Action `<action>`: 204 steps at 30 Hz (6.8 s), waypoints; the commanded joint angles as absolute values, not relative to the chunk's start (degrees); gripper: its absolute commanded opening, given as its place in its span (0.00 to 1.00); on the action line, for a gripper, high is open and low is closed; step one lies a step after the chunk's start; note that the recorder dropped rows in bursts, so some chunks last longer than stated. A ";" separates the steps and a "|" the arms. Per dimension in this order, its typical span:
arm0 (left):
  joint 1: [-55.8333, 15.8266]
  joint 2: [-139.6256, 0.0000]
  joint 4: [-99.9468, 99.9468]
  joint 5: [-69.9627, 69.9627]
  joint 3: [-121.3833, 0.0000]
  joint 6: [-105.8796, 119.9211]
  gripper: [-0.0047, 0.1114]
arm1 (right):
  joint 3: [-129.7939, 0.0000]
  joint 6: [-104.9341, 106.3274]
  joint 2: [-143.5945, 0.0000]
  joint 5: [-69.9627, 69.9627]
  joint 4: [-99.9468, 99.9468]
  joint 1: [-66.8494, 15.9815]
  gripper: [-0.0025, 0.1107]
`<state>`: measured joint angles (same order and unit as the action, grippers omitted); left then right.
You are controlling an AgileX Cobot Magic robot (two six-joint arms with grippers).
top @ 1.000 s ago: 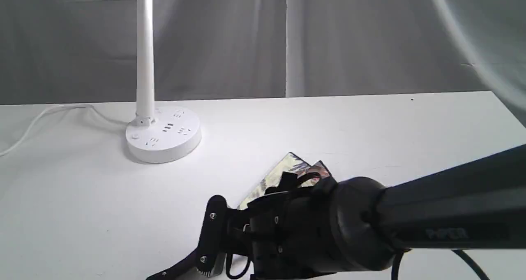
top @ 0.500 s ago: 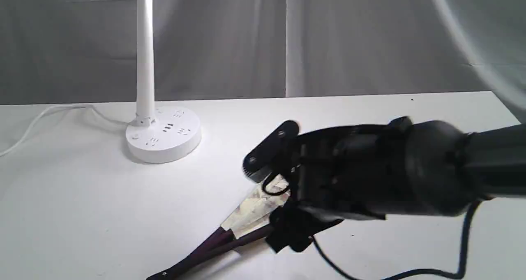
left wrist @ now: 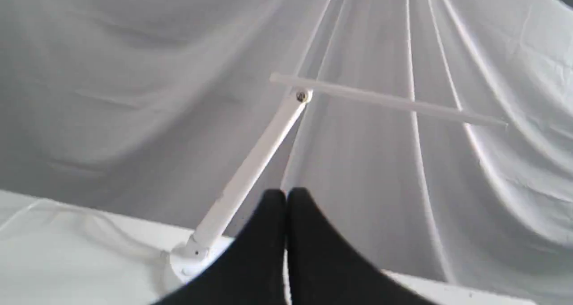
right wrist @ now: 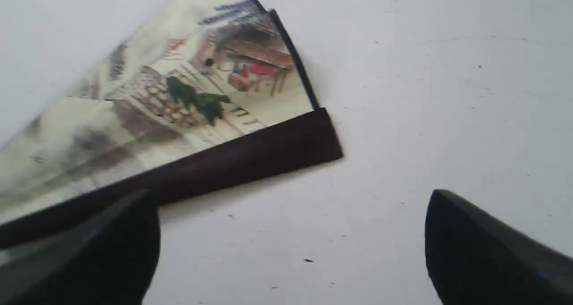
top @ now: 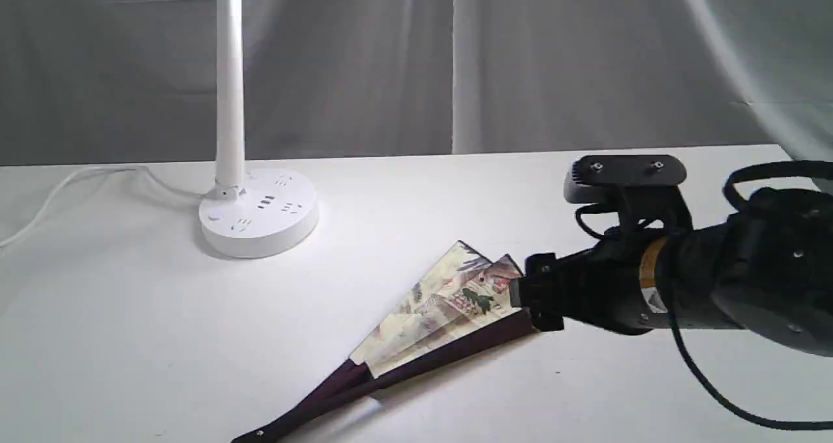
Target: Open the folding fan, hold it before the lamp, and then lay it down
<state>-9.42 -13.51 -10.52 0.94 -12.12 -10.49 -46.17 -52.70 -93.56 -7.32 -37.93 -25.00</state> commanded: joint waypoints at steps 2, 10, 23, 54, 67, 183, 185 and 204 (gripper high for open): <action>-9.28 -30.28 -7.84 -5.96 -21.74 -10.03 0.04 | -43.29 -52.95 -90.53 -0.63 -31.99 -24.58 0.73; -9.28 -61.18 -9.94 -29.33 -41.88 -10.05 0.04 | -36.11 -71.52 -90.41 20.99 -25.81 -24.58 0.73; -9.28 -89.43 -16.27 -29.96 -55.67 -5.28 0.04 | -35.41 -94.65 -90.41 28.20 -48.73 -24.58 0.73; -9.28 -122.00 -46.11 -44.15 -67.92 33.48 0.04 | -47.40 -109.76 -111.12 37.50 -66.20 -24.58 0.86; -9.28 -123.36 -48.78 -54.64 -67.92 33.48 0.04 | -47.43 -111.45 -116.57 39.24 -55.92 -24.58 0.89; -13.53 -134.09 -43.04 -43.31 -81.68 19.53 0.04 | -78.63 -112.50 -137.15 31.72 -66.83 -23.84 0.67; -13.53 -134.09 -43.04 -43.31 -81.68 19.67 0.04 | -79.87 -112.50 -137.90 33.27 -66.83 -23.84 0.67; -13.53 -134.09 -41.43 -45.23 -81.68 19.84 0.04 | -84.08 -111.55 -138.17 39.44 -83.81 -20.17 0.27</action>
